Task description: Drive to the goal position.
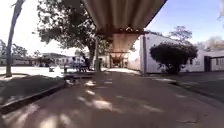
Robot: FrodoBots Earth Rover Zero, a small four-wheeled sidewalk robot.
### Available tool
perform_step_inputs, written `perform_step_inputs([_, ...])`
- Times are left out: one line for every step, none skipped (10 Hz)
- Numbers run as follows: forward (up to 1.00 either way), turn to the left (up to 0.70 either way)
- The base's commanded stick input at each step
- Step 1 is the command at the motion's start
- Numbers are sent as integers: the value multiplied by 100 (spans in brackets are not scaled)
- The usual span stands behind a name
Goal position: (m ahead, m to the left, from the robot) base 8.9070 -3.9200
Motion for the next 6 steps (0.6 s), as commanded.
perform_step_inputs([70, 0])
perform_step_inputs([70, 0])
perform_step_inputs([70, 0])
perform_step_inputs([70, 0])
perform_step_inputs([70, 0])
perform_step_inputs([70, 0])
